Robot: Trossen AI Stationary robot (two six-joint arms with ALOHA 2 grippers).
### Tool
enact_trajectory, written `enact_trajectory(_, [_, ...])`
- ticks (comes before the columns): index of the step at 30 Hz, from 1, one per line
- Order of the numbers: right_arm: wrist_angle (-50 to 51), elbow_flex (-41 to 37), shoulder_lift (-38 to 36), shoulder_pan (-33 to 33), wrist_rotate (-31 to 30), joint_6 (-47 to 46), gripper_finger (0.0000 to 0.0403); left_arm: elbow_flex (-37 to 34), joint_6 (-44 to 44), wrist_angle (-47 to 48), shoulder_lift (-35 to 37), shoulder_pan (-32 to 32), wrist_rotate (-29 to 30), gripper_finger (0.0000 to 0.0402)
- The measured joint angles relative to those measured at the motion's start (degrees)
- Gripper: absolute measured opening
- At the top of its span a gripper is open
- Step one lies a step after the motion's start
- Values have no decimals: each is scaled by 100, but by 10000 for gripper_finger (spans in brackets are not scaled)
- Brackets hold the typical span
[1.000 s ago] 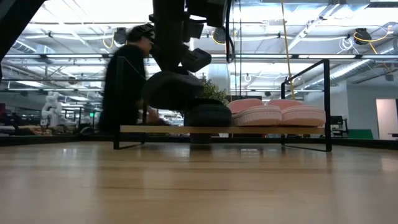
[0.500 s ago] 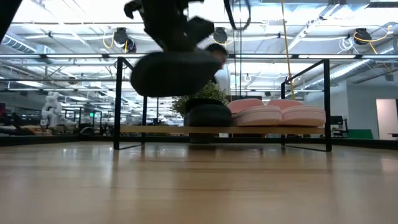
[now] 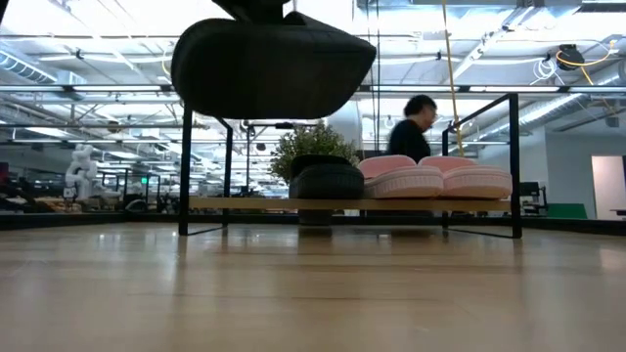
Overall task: Pick and place slides into the shelf
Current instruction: Put the black slides on the shelf
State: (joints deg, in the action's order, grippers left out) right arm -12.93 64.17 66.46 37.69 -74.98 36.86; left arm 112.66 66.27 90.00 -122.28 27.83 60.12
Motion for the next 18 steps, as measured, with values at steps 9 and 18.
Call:
enact_trajectory(9, [-86, -1346, -2, 177, -295, -425, 192, 7, -300, 6, 21, -258, 261, 0])
enact_trajectory(18, [-618, -2205, -24, 9, 638, -767, 192, 7, -427, -1, 22, -136, 444, 0])
